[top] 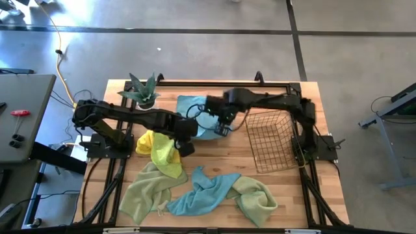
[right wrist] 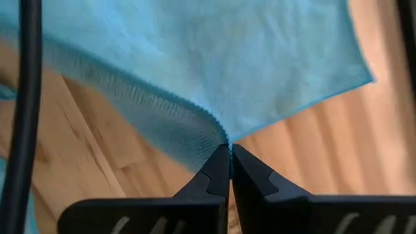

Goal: Fold microfiber towels
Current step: Fold the top blue microfiber cloth

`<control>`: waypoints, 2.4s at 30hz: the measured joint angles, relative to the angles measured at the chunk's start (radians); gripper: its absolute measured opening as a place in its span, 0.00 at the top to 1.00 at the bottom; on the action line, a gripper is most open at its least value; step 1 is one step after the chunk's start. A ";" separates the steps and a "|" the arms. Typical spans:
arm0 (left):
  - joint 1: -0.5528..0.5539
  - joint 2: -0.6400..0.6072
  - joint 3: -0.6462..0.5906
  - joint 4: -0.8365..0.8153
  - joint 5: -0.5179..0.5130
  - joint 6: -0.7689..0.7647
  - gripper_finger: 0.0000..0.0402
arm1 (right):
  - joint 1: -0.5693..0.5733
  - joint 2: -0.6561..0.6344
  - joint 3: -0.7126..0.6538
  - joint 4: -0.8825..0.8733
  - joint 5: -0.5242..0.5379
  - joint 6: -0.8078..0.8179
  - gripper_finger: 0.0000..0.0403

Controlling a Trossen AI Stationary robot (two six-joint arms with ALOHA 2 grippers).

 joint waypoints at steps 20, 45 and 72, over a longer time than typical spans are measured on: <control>0.159 0.068 -0.021 0.131 -0.108 0.350 1.00 | -0.111 -0.216 -0.514 0.551 -0.058 0.065 1.00; 0.477 0.177 -0.020 0.371 -0.128 0.699 1.00 | -0.305 -0.126 -0.513 0.673 0.014 0.095 1.00; 0.533 0.360 -0.019 0.425 -0.224 0.751 1.00 | -0.376 -0.049 -0.513 0.756 0.114 0.049 1.00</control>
